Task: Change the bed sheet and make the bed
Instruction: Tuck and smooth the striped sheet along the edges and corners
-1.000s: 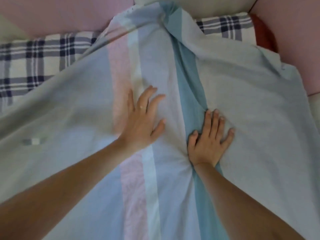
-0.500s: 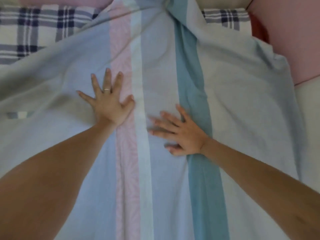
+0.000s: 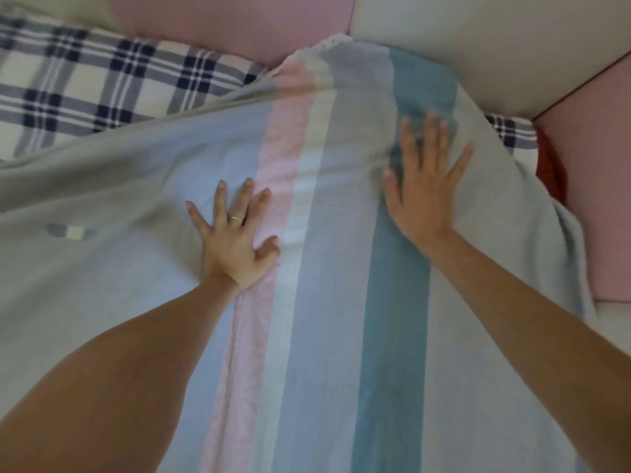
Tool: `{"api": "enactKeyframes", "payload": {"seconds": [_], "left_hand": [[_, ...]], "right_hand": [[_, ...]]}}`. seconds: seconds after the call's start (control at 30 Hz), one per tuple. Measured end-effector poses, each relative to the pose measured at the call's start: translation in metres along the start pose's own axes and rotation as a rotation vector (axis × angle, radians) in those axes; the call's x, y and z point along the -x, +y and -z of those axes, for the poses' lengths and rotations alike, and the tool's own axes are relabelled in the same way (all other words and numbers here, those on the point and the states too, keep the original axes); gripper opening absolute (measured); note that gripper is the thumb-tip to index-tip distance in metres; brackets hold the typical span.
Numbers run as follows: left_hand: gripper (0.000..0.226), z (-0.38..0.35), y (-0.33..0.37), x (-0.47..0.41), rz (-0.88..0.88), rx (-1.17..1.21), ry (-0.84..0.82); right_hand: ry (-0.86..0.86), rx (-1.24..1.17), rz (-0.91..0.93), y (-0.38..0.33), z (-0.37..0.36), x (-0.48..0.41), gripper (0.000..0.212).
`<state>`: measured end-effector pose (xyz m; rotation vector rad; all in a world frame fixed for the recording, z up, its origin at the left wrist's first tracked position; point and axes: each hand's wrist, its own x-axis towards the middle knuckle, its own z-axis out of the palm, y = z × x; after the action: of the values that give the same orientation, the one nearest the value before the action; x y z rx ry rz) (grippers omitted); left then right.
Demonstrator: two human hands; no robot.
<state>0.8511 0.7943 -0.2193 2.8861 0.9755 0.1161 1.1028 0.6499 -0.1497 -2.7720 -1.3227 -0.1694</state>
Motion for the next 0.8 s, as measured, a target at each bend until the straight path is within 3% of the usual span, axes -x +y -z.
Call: {"api": "enactKeyframes", "payload": {"seconds": [0.07,0.1,0.13,0.17,0.2,0.3,0.37,0.43,0.5,0.57,0.63,0.7,0.73,0.77,0.8], "left_hand": [[0.075,-0.001,0.000,-0.002,-0.004,-0.011,0.008],[0.076,-0.001,-0.002,-0.002,0.003,-0.015,0.006],[0.076,0.000,-0.003,-0.001,0.006,-0.016,0.001],[0.077,0.000,-0.003,-0.001,0.006,-0.010,-0.004],[0.076,-0.001,-0.003,0.000,0.003,-0.008,-0.005],[0.076,-0.004,-0.005,-0.002,-0.008,-0.016,0.010],[0.076,-0.005,-0.004,-0.002,-0.003,-0.023,0.011],[0.075,-0.006,-0.003,-0.001,0.010,-0.040,0.009],[0.074,-0.003,0.000,-0.003,0.024,-0.046,-0.015],[0.074,0.002,0.001,-0.003,0.035,-0.059,-0.049],[0.074,0.002,0.001,0.001,0.051,-0.072,-0.060],[0.072,0.003,0.004,0.001,0.052,-0.074,-0.072],[0.071,0.003,0.007,0.002,0.052,-0.068,-0.078],[0.069,0.004,0.006,0.005,0.058,-0.065,-0.074],[0.068,0.006,0.005,0.006,0.071,-0.066,-0.084]], "right_hand": [[-0.021,0.026,0.760,-0.029,-0.009,0.049,0.065],[-0.121,0.054,1.003,-0.033,-0.015,0.068,0.063],[-0.174,0.099,1.111,-0.023,-0.020,0.072,0.061],[-0.170,0.154,1.081,-0.003,-0.022,0.064,0.061],[-0.154,0.202,0.917,0.026,-0.025,0.051,0.061],[-0.225,0.245,0.128,0.113,-0.011,-0.002,0.064],[-0.280,0.131,-0.275,0.125,0.006,-0.020,0.067],[-0.210,0.111,-0.393,0.090,0.011,-0.019,0.067],[-0.079,0.071,-0.302,0.038,0.009,0.007,0.068],[-0.004,-0.040,-0.038,-0.031,0.001,0.071,0.067],[-0.025,-0.174,0.419,-0.100,-0.008,0.173,0.064],[-0.193,-0.163,0.896,-0.123,-0.010,0.258,0.059],[-0.234,-0.102,0.990,-0.106,-0.014,0.283,0.058],[-0.215,-0.043,0.950,-0.079,-0.014,0.297,0.059],[-0.180,0.018,0.778,-0.046,-0.016,0.302,0.059]]}}
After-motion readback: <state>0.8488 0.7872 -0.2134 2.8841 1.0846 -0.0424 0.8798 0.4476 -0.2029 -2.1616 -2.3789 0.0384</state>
